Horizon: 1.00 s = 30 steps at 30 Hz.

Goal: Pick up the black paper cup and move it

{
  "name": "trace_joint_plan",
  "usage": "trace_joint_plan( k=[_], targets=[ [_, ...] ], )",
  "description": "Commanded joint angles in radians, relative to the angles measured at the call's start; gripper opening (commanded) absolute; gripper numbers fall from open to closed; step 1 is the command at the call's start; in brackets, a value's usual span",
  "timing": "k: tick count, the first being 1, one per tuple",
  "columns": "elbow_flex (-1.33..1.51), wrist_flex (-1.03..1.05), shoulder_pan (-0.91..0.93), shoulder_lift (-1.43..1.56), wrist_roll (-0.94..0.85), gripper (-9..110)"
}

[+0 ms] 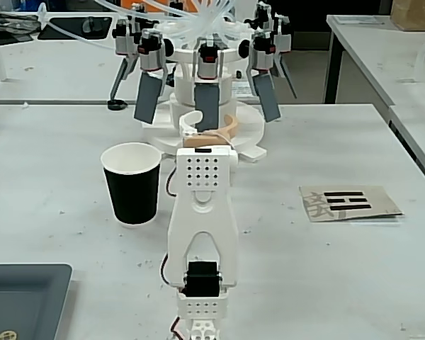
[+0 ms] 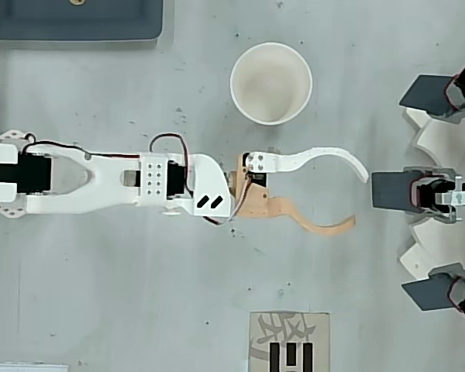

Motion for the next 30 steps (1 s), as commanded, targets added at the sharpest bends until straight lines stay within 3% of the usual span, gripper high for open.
trace_joint_plan(
  k=[1,16,30],
  targets=[
    [0.012,-0.120,0.005,0.006,-0.049,3],
    [0.031,-0.130,0.005,0.017,-0.049,4],
    [0.236,-0.161,0.031,0.183,-0.061,7]
  ],
)
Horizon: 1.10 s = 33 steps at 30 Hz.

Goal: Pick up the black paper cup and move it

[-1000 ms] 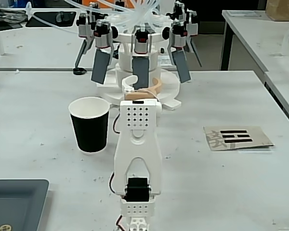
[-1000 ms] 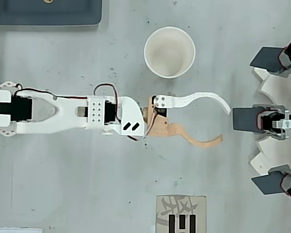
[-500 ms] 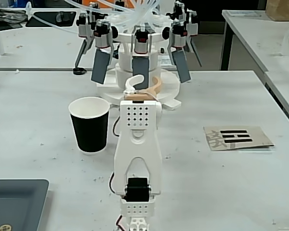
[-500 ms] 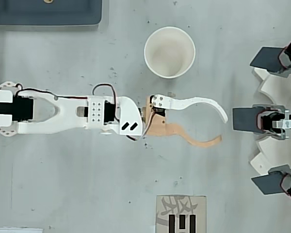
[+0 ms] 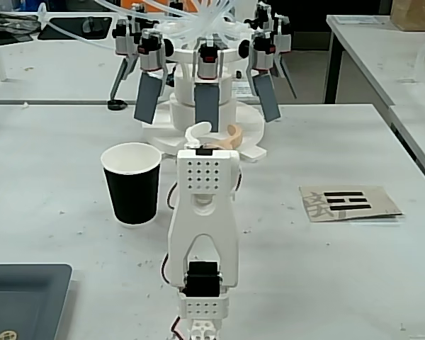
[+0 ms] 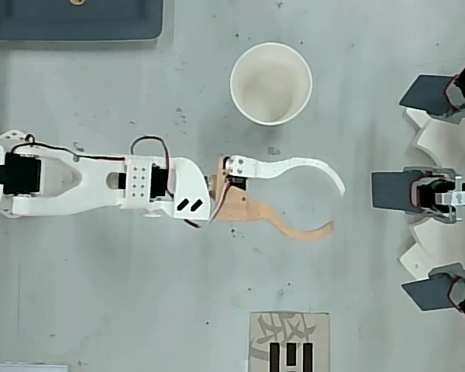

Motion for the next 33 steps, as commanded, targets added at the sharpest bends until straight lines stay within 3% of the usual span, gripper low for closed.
trace_joint_plan(
  k=[1,33],
  targets=[
    [0.026,-0.032,0.011,0.106,-0.006,7],
    [0.560,-0.117,0.011,0.588,0.012,24]
  ],
)
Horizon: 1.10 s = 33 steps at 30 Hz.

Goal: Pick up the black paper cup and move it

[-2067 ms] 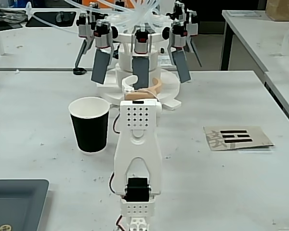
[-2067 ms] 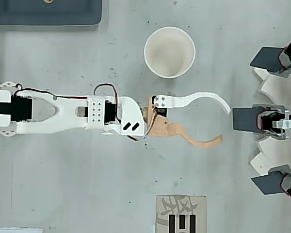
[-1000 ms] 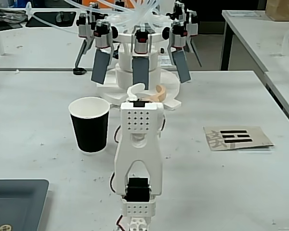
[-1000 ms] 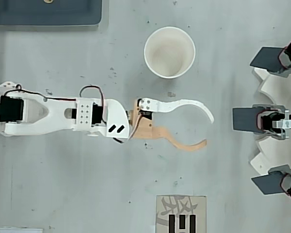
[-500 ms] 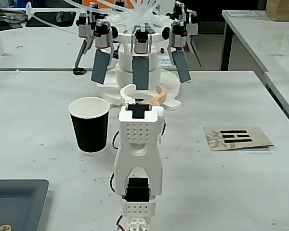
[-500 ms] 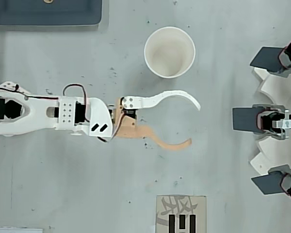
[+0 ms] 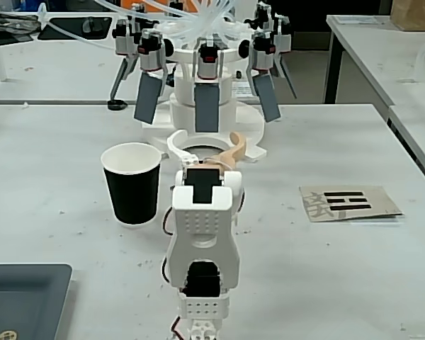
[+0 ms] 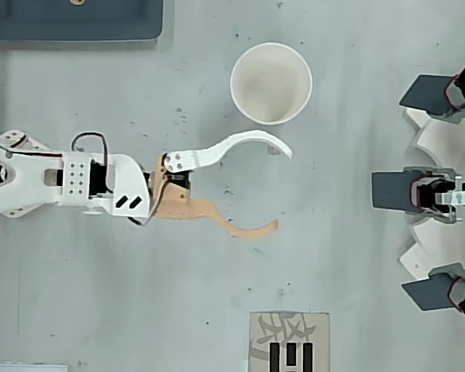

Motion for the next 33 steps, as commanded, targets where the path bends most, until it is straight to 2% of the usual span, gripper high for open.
trace_joint_plan(
  k=[1,9,20,33],
  targets=[
    [0.028,-0.029,0.009,0.089,0.008,25],
    [0.173,-0.084,0.006,0.201,0.048,31],
    [0.322,-0.187,-0.009,0.258,0.052,34],
    [0.407,-0.291,-0.141,0.241,0.031,40]
  ],
)
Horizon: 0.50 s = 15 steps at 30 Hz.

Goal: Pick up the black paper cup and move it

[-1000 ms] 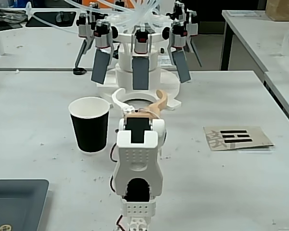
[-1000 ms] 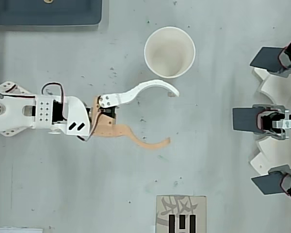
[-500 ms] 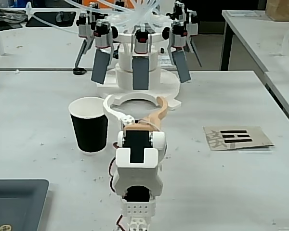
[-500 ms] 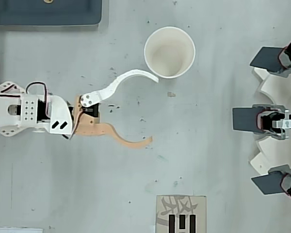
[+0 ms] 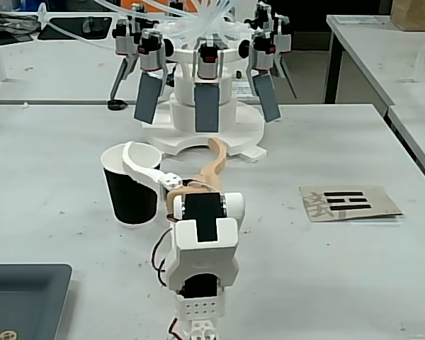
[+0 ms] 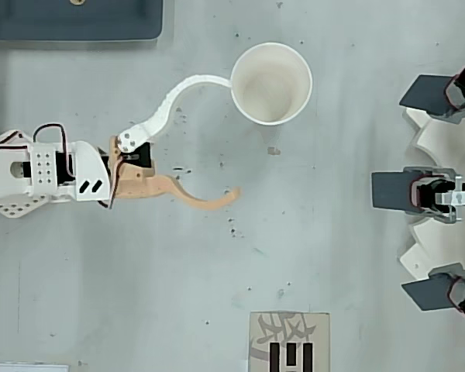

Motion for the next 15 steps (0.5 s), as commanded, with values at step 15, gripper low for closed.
trace_joint_plan(
  k=[15],
  targets=[
    [-0.017,-0.138,-0.114,-0.130,-0.058,44]
  ],
)
